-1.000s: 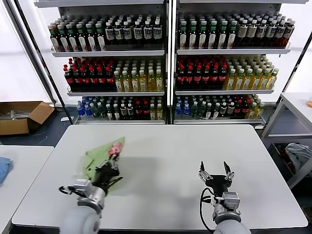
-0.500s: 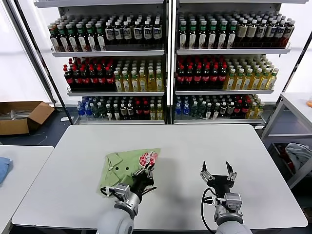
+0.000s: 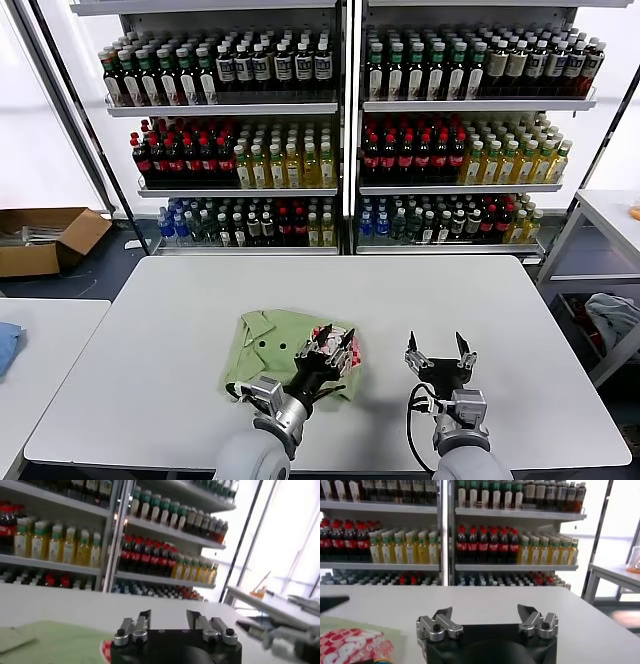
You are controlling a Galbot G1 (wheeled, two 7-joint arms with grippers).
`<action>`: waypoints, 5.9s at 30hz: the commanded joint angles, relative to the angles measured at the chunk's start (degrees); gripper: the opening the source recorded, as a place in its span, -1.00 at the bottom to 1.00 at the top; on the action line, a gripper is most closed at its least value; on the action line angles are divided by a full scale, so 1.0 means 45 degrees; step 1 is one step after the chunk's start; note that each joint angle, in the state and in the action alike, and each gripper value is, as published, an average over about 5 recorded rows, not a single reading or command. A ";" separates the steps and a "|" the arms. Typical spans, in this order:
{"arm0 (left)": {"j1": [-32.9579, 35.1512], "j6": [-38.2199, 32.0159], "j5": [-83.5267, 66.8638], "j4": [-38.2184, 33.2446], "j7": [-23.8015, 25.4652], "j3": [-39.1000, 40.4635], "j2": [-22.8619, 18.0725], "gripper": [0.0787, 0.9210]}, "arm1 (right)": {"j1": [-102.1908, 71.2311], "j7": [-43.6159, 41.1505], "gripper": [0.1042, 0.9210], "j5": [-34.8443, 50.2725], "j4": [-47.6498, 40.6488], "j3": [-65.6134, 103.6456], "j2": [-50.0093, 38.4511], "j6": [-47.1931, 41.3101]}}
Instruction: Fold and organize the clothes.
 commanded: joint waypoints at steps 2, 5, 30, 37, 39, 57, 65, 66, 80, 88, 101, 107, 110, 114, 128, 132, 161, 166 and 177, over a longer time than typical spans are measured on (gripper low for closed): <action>-0.0092 0.0153 0.0077 -0.0993 -0.1047 -0.1188 0.0484 0.25 | 0.1206 0.0588 0.76 0.3879 -0.0218 -0.0719 -0.0275 -0.1481; 0.0040 0.0537 0.0417 -0.1112 -0.1352 -0.2112 0.0979 0.45 | 0.1564 0.0839 0.76 0.4989 -0.0204 -0.1386 -0.0397 -0.1723; 0.1242 0.0742 0.0058 -0.2117 -0.1635 -0.4766 0.1874 0.77 | 0.2154 0.2621 0.76 0.5802 -0.0909 -0.2930 -0.0358 -0.1791; 0.1274 0.0751 0.0045 -0.2049 -0.1674 -0.4773 0.1852 0.77 | 0.2181 0.2582 0.75 0.5675 -0.1040 -0.3205 -0.0295 -0.1788; 0.1255 0.0770 0.0044 -0.2020 -0.1686 -0.4765 0.1853 0.77 | 0.2208 0.2548 0.72 0.5612 -0.1104 -0.3352 -0.0256 -0.1786; 0.1090 0.0873 -0.0286 -0.1738 -0.1714 -0.4823 0.1864 0.77 | 0.2556 0.2381 0.10 0.5987 -0.2176 -0.3734 0.0065 -0.1777; 0.0994 0.0898 -0.0306 -0.1609 -0.1747 -0.4721 0.1809 0.77 | 0.2500 0.2181 -0.25 0.5581 -0.1997 -0.3625 -0.0163 -0.1736; 0.0993 0.0899 -0.0307 -0.1608 -0.1752 -0.4719 0.1795 0.77 | 0.2526 0.2167 -0.31 0.5522 -0.1932 -0.3616 -0.0227 -0.1743; 0.1112 0.0848 -0.0289 -0.1627 -0.1755 -0.4715 0.1697 0.77 | 0.2455 0.2065 -1.00 0.5455 -0.1815 -0.3228 -0.0637 -0.1765; 0.1209 0.0820 -0.0244 -0.1643 -0.1752 -0.4556 0.1613 0.77 | 0.2041 0.1937 -1.00 0.5454 -0.1539 -0.2475 -0.1301 -0.1689; 0.1291 0.0864 -0.0097 -0.1803 -0.1753 -0.4268 0.1565 0.77 | 0.2167 -0.1419 -0.97 0.1382 -0.0544 -0.3664 -0.1266 -0.0549; 0.1423 0.0898 -0.0096 -0.1857 -0.1726 -0.4365 0.1619 0.77 | 0.3013 -0.2152 -0.62 0.0193 -0.1438 -0.5841 -0.1859 -0.0764; 0.1391 0.0917 -0.0092 -0.1773 -0.1722 -0.4374 0.1606 0.77 | 0.3560 -0.2426 -0.41 0.0261 -0.1548 -0.6451 -0.2299 -0.0838; 0.1251 0.0965 -0.0075 -0.1659 -0.1733 -0.4342 0.1528 0.77 | 0.4245 -0.2662 -0.14 0.0523 -0.1541 -0.6817 -0.2907 -0.0812; 0.1000 0.1007 0.0093 -0.1179 -0.1678 -0.4209 0.1342 0.77 | 0.4417 -0.2935 0.74 0.1060 -0.2152 -0.6950 -0.3789 -0.0666; 0.0939 0.1029 0.0075 -0.1129 -0.1655 -0.4194 0.1365 0.77 | 0.4197 -0.2828 0.76 0.1052 -0.2356 -0.6902 -0.3752 -0.0708; 0.1118 0.1159 0.0249 -0.1164 -0.1525 -0.3790 0.1222 0.77 | 0.2429 -0.2736 0.76 0.2647 -0.0545 -0.5293 -0.3519 0.0461; 0.1214 0.1157 0.0305 -0.1117 -0.1487 -0.3786 0.1270 0.77 | 0.2174 -0.2199 0.76 0.5275 -0.0168 -0.5232 -0.3270 0.0105; 0.1259 0.1165 0.0292 -0.0997 -0.1473 -0.3712 0.1327 0.77 | 0.1584 -0.1764 0.76 0.7060 0.0106 -0.5040 -0.3510 -0.0198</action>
